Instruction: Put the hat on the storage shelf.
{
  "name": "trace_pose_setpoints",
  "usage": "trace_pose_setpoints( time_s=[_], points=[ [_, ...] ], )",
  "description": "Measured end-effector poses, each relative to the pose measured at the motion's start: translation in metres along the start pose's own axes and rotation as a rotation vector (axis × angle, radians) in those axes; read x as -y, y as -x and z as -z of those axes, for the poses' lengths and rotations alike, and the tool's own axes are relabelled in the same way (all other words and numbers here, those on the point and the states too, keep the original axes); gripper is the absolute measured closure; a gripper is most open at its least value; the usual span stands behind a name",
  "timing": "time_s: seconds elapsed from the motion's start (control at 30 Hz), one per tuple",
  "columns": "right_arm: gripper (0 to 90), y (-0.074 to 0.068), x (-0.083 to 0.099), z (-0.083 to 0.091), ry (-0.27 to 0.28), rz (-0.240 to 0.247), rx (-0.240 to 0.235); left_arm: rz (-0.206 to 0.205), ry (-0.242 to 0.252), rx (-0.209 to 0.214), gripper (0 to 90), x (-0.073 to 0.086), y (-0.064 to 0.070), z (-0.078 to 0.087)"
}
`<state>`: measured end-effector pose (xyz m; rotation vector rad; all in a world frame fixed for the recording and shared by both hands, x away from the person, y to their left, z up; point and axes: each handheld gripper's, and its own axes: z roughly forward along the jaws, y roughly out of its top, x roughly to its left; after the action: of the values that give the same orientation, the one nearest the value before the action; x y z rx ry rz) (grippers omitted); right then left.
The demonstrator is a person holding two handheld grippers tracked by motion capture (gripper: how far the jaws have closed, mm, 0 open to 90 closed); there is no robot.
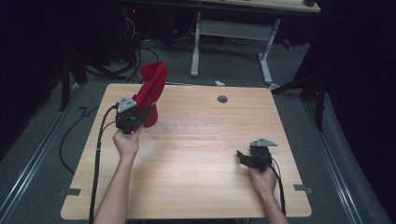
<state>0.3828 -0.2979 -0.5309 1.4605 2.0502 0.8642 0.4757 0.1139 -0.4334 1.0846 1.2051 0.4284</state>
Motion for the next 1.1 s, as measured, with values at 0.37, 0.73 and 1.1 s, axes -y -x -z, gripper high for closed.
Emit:
trace_pose_setpoints(
  time_s=[0.37, 0.73, 1.1],
  points=[
    [35.4, 0.0, 0.0, 0.0, 0.0, 0.003, -0.002, -0.011, -0.014, -0.029, 84.5, 0.014, -0.002, -0.009],
    [35.3, 0.0, 0.0, 0.0, 0.0, 0.004, -0.002, 0.044, -0.027, -0.043, 83.3, 0.026, -0.011, -0.007],
    [35.3, -0.002, 0.0, 0.0, 0.0, 0.012, -0.013, 0.062, -0.07, -0.034, 78.7, 0.032, -0.013, 0.003]
  ],
)
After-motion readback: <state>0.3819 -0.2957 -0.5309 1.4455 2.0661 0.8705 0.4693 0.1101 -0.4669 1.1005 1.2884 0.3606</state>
